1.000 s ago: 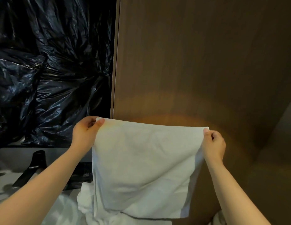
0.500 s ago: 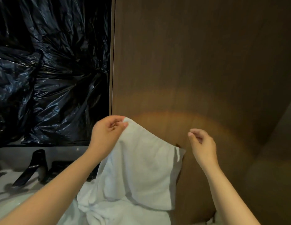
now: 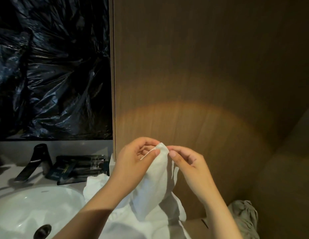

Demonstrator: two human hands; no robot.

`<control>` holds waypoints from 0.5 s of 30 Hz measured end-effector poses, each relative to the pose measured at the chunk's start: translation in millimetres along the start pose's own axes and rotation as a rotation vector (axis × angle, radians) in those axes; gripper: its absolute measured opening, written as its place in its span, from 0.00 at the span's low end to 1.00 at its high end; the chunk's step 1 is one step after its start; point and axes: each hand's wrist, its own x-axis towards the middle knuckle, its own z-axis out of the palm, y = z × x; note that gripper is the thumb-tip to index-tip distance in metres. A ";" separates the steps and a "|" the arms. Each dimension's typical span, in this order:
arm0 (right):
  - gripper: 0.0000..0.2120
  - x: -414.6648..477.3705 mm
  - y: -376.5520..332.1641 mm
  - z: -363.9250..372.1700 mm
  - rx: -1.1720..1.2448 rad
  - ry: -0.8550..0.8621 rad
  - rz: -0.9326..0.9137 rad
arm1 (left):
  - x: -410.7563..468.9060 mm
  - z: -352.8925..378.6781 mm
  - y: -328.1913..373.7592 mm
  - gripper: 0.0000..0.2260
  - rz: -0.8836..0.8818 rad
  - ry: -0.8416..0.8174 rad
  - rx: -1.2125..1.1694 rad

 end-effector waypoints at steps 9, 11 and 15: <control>0.09 -8.2 11.2 6.1 -0.056 0.066 0.004 | -27.9 -3.7 -10.2 0.10 -0.110 0.006 -0.029; 0.09 -8.7 11.4 5.6 -0.053 0.104 0.013 | -33.0 -7.6 -14.3 0.10 -0.115 0.003 0.033; 0.08 -11.3 7.3 9.7 -0.050 -0.006 0.031 | -34.7 -8.1 -19.9 0.08 -0.133 0.071 0.021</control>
